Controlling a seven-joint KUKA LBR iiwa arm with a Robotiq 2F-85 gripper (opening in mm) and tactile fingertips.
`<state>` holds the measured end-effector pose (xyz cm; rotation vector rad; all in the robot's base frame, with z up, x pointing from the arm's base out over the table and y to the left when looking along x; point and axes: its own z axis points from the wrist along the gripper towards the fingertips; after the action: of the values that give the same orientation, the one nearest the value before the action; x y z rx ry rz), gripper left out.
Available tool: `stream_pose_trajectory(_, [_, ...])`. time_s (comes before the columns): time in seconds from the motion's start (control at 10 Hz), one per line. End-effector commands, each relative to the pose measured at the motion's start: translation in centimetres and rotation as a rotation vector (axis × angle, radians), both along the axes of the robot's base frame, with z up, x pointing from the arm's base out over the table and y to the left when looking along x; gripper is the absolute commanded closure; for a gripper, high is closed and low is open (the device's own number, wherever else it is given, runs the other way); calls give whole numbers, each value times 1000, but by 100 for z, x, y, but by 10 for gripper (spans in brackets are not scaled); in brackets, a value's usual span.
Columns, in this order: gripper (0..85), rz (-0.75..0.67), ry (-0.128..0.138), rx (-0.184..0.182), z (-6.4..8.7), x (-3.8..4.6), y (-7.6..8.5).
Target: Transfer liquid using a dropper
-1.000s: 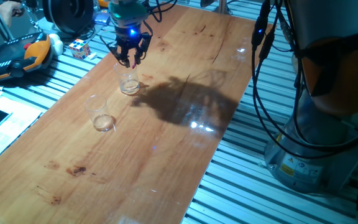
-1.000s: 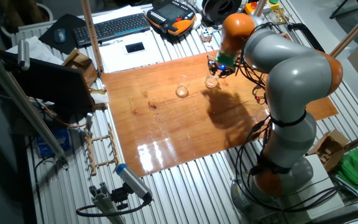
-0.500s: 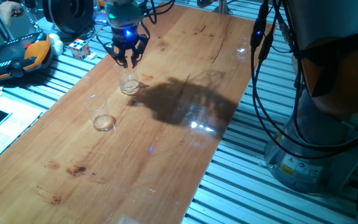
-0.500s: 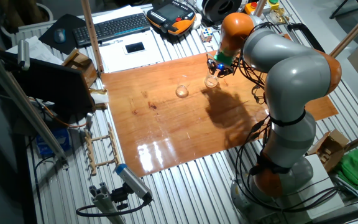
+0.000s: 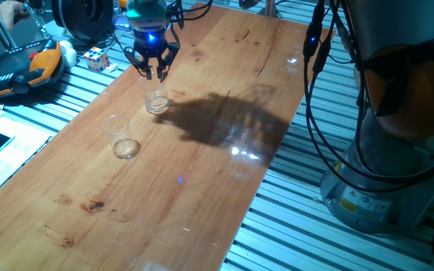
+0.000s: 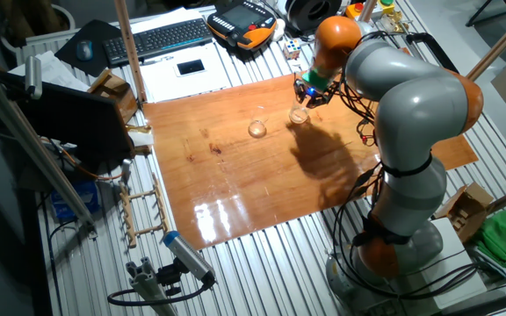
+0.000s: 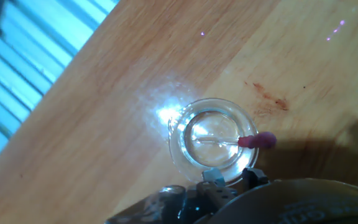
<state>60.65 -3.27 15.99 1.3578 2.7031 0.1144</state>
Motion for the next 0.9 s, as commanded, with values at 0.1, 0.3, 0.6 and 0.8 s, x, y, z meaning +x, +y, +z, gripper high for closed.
stream_pose_trajectory(0.1, [577,-479,-14,26,1,11,-21])
stream_pose_trajectory(0.3, [577,-679,-27,43,-28,20,-25])
stream_pose_trajectory(0.6, [600,-955,-43,72,-77,42,-40])
stream_pose_trajectory(0.8, [613,-1046,-52,78,-73,45,-51])
